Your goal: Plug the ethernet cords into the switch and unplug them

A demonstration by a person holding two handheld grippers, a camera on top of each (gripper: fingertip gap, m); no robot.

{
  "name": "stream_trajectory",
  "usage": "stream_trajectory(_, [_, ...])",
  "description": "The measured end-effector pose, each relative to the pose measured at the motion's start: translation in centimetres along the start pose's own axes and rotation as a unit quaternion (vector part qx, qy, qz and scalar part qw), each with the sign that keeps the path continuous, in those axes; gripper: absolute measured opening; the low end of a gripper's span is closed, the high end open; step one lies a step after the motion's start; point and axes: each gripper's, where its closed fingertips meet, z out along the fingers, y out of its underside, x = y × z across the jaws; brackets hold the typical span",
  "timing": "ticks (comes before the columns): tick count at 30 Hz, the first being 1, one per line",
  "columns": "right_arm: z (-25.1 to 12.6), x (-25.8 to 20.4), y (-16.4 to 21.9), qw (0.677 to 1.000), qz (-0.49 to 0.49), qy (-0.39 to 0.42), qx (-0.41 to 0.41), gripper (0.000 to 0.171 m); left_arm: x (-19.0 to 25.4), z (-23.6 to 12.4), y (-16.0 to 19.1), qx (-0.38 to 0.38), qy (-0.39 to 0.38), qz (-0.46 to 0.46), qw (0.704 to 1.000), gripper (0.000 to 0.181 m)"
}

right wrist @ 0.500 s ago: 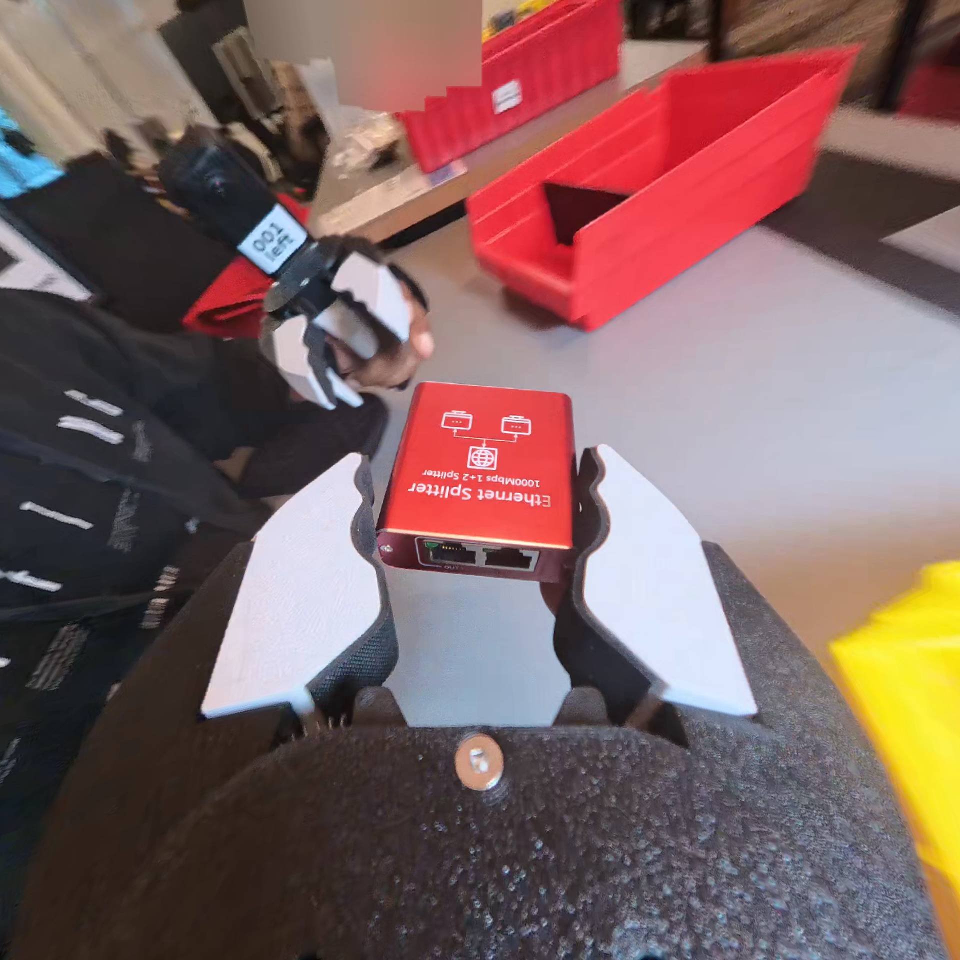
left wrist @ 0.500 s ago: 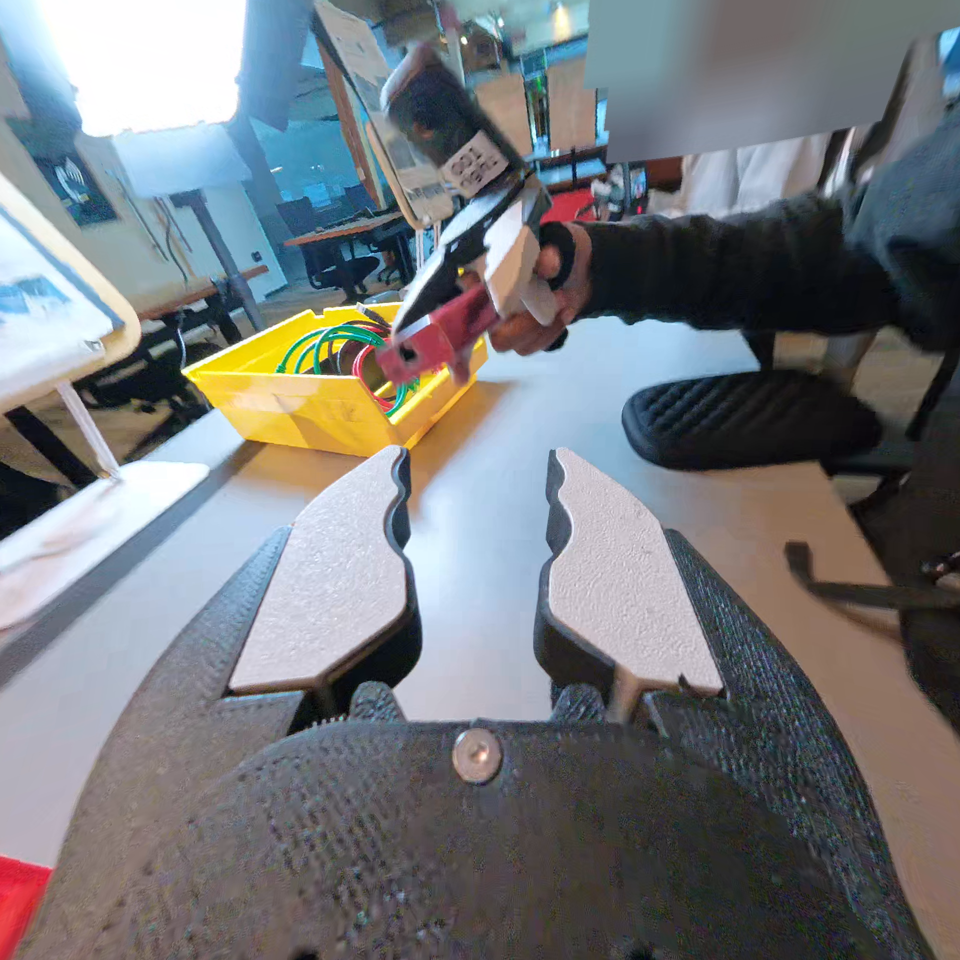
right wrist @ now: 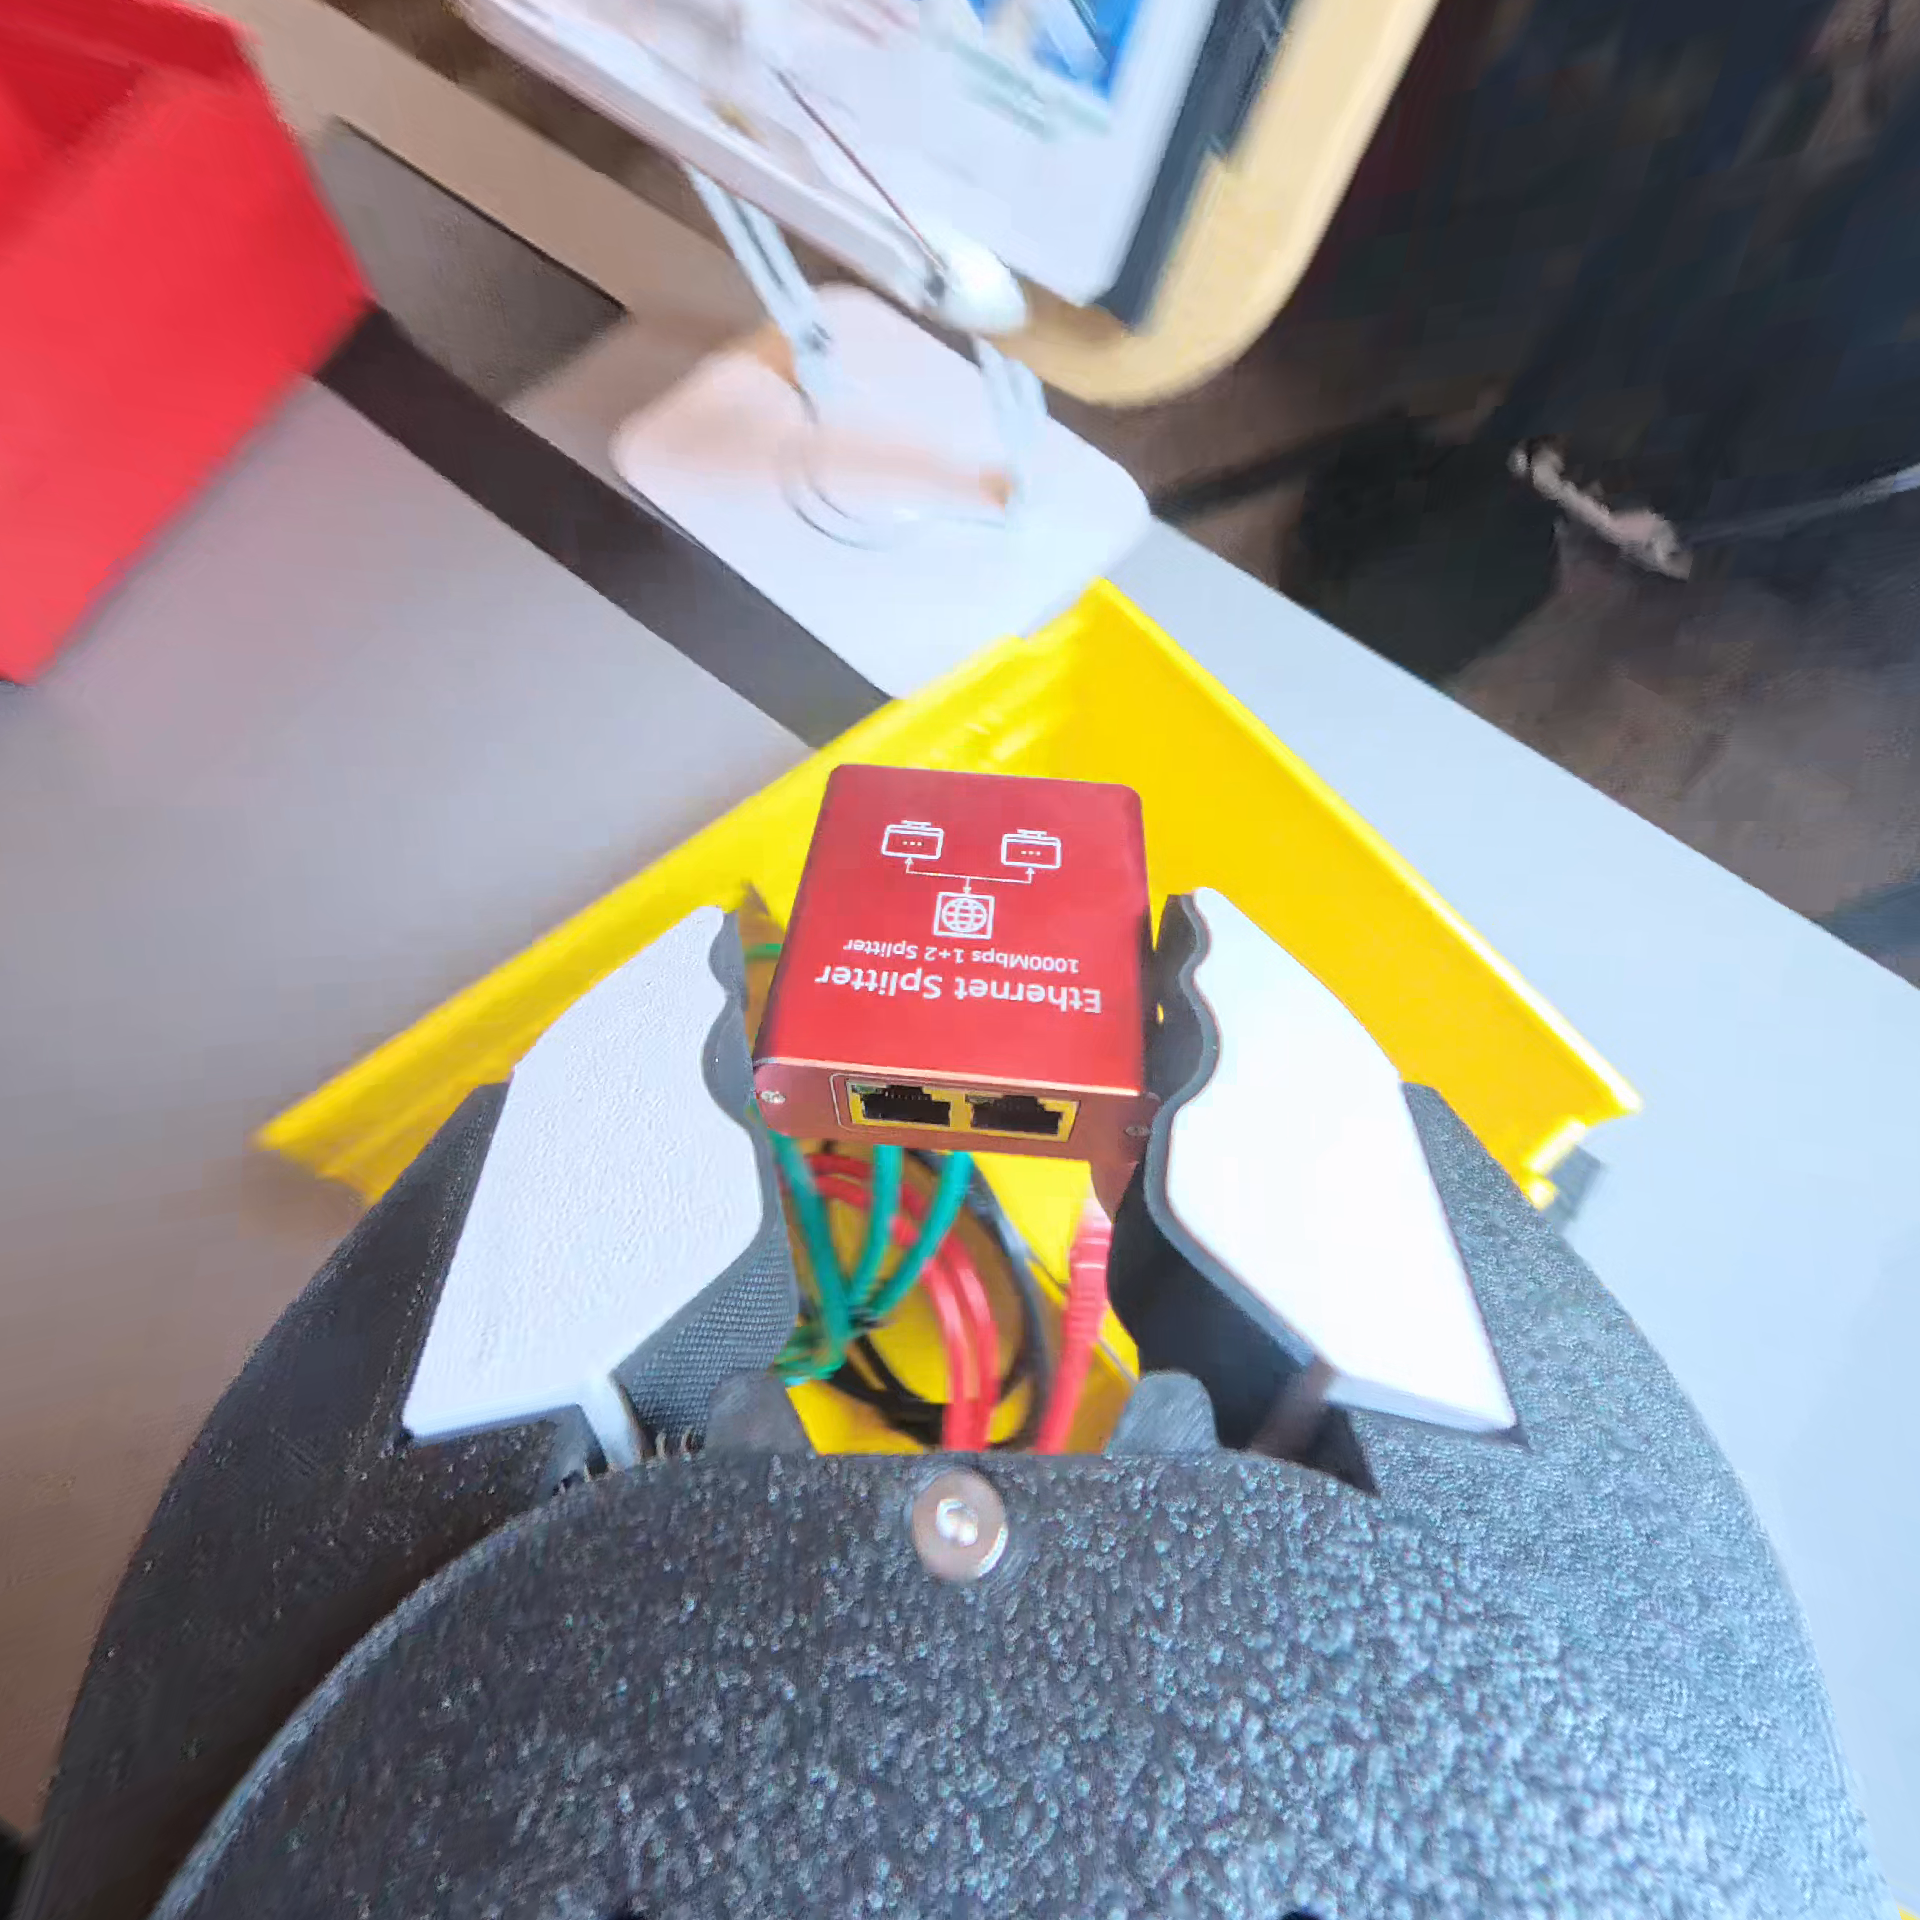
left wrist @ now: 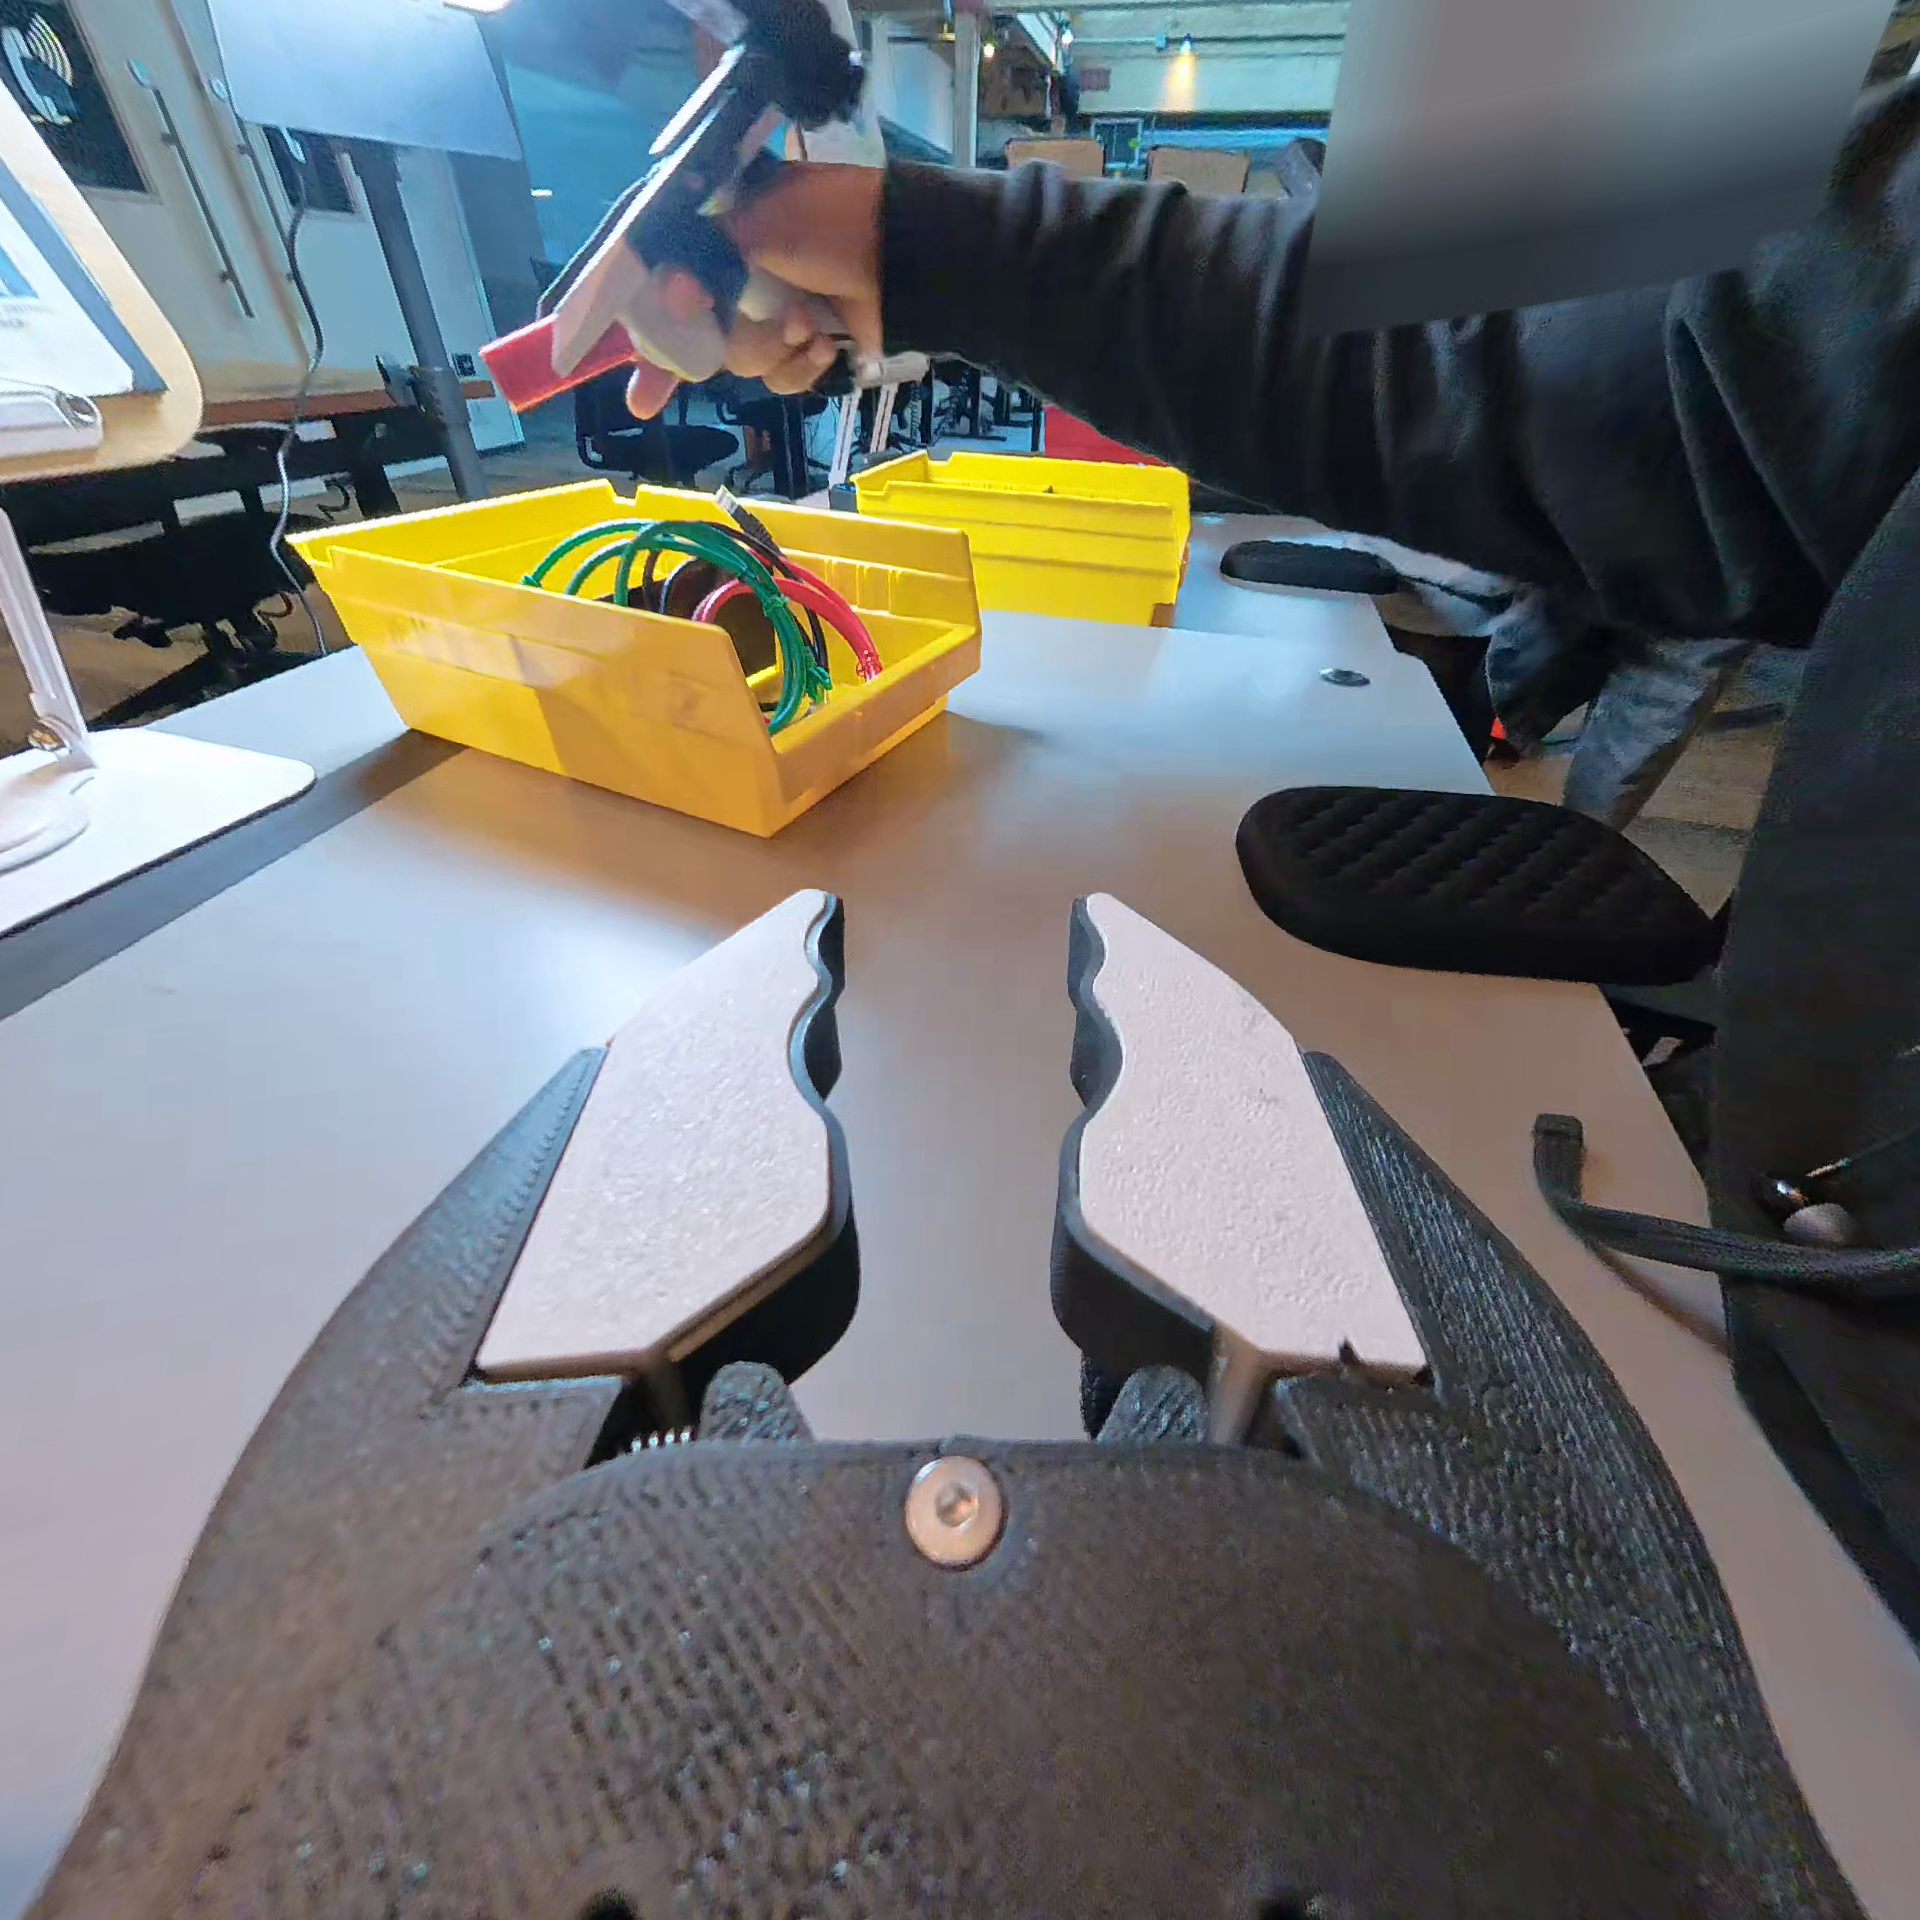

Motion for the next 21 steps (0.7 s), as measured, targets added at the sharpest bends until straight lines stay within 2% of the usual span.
stream_trajectory(3, [3.4,4.0,1.8,0.998,0.014,0.030,-0.059,0.076,0.0,0.4,1.0,-0.016,0.004,0.000,1.000,0.040])
stream_trajectory(7, [6.8,6.6,4.1,0.990,0.023,0.034,-0.136,0.076,0.0,0.7,2.1,-0.035,0.007,0.000,0.999,0.039])
stream_trajectory(11, [9.2,7.0,6.4,0.976,0.023,0.030,-0.213,0.076,-0.1,0.9,3.0,-0.047,0.012,-0.001,0.999,0.039])
stream_trajectory(21, [11.2,6.3,9.5,0.952,-0.009,0.008,-0.305,0.076,-0.4,1.0,3.4,-0.050,0.016,-0.016,0.999,0.039])
